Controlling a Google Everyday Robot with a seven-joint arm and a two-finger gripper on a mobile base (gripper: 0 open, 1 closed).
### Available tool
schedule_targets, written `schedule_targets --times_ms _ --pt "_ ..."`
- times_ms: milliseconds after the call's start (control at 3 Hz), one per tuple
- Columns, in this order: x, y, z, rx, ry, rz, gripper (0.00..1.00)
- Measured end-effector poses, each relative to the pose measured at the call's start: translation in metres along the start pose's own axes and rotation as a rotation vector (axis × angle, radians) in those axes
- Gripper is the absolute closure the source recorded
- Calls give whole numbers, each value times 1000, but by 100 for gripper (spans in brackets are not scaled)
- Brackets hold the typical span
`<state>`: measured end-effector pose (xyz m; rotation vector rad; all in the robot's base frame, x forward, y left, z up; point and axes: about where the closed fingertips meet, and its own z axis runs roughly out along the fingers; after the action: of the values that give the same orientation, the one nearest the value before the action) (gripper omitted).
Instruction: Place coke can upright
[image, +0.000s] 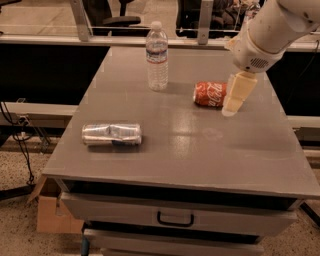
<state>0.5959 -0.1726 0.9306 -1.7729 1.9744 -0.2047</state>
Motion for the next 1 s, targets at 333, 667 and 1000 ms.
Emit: schedule_targets --times_ms 333,667,1000 --pt "-4 -8 18 3 0 9 0" --pt "-8 -14 38 -11 -9 8 0" --pt "-13 -18 58 -35 -21 1 0"
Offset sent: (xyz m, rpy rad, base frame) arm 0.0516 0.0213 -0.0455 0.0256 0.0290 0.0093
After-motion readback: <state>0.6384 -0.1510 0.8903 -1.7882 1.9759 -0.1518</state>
